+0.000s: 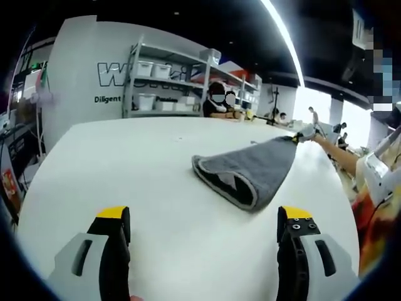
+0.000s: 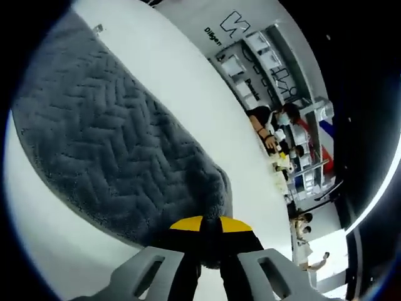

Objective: Fold the towel on the table until its edges align and the towel forms a compact rectangular stack.

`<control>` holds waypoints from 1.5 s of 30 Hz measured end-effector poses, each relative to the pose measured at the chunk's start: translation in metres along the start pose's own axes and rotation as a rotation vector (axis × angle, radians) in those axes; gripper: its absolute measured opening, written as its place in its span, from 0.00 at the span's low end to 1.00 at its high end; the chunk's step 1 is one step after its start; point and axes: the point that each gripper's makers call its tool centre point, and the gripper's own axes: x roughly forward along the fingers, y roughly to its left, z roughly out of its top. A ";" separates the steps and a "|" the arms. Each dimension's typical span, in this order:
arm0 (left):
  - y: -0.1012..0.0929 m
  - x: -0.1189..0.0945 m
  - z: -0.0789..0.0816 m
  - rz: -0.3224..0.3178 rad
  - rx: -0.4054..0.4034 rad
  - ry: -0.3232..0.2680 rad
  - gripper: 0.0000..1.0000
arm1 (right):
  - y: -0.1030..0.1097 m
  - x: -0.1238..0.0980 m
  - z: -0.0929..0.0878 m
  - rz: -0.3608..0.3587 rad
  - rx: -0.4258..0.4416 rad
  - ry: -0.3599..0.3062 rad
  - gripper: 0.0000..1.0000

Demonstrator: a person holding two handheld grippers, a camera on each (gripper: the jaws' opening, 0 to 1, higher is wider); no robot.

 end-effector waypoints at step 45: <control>-0.010 0.001 -0.003 -0.029 0.010 0.007 0.95 | 0.088 -0.135 0.188 0.204 0.021 -0.524 0.03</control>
